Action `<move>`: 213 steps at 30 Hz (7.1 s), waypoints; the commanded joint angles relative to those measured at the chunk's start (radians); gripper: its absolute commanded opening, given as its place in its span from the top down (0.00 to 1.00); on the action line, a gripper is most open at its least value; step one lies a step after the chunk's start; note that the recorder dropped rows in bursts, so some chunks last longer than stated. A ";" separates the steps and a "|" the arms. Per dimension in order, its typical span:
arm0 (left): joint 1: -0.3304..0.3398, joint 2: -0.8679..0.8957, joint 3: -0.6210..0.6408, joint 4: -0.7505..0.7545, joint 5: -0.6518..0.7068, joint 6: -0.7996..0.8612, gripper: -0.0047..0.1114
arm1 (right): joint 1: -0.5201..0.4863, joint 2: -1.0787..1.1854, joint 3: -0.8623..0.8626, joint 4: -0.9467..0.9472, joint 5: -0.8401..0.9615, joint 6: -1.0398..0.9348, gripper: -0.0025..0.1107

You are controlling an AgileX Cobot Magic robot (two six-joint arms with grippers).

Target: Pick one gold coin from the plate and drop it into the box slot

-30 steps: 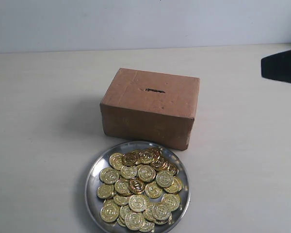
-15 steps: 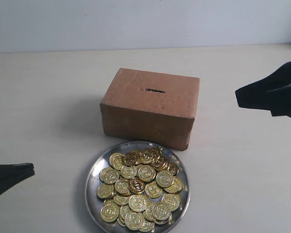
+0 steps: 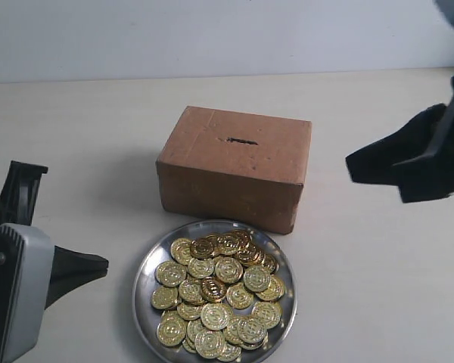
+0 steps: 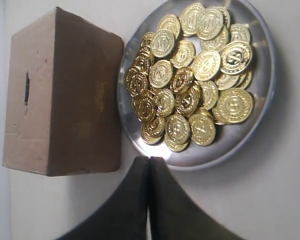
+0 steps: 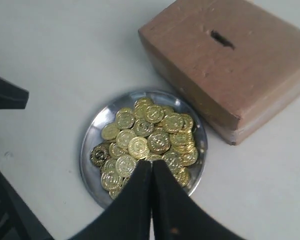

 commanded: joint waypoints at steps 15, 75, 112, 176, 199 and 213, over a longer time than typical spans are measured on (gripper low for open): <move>-0.010 0.012 -0.007 -0.010 -0.039 -0.014 0.96 | 0.292 0.543 -0.153 0.007 -0.069 -0.061 0.69; -0.226 0.631 -0.593 0.656 0.250 0.002 0.96 | 0.468 -0.449 0.182 -0.934 0.060 0.691 0.98; -0.243 0.939 -0.752 0.793 0.391 -0.094 0.53 | 0.468 -0.545 0.216 -0.934 0.038 0.709 0.98; -0.257 0.975 -0.787 0.782 0.513 -0.124 0.73 | 0.468 -0.545 0.216 -0.934 0.036 0.709 0.98; -0.257 0.947 -0.787 0.918 0.510 -0.292 0.73 | 0.468 -0.545 0.216 -0.934 0.036 0.709 0.98; -0.263 0.959 -0.787 0.914 0.461 -0.273 0.66 | 0.468 -0.545 0.216 -0.934 0.036 0.709 0.98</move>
